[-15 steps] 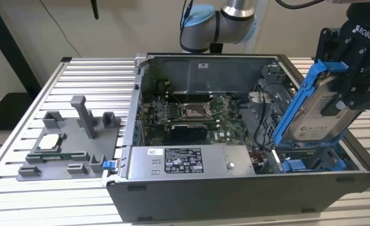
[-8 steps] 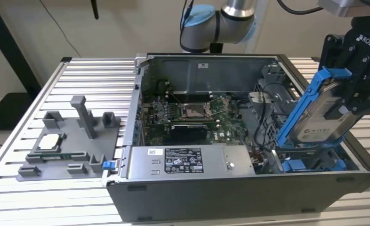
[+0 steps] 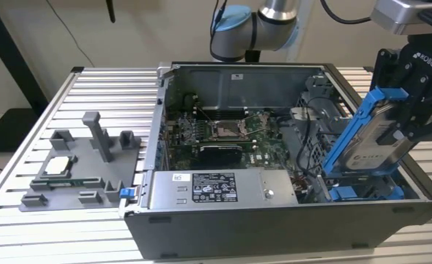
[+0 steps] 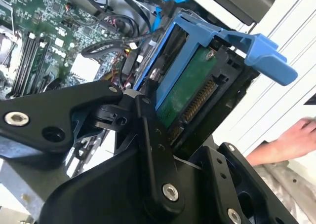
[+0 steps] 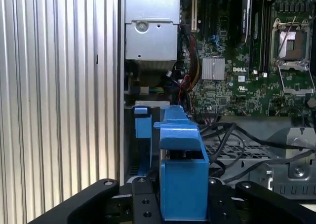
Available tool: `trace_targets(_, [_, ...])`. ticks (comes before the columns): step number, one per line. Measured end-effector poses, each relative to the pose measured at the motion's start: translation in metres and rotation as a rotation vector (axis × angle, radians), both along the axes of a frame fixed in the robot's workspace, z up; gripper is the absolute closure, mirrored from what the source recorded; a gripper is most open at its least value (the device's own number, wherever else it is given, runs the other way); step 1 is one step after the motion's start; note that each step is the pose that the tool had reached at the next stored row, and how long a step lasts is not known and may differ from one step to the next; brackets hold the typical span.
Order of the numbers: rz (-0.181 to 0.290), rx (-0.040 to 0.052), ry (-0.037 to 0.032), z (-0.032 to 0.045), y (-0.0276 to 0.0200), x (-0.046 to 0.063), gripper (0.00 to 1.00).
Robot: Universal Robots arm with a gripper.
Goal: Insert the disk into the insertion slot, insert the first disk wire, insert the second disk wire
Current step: 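Insert the disk into the insertion slot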
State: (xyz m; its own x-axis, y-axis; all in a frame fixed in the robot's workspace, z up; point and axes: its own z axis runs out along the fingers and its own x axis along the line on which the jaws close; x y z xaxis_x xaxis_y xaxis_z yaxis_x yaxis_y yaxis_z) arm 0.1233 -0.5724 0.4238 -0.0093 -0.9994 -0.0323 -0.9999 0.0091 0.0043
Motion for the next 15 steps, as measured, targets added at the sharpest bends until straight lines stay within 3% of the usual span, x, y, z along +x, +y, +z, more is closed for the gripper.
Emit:
trace_targets(3, [0.007,-0.0001,0.0053,-0.0039,-0.0016,0.002,1.00])
trace_targets(15, [0.013,0.0015,0.0084,-0.0157,-0.0057,0.006,1.00])
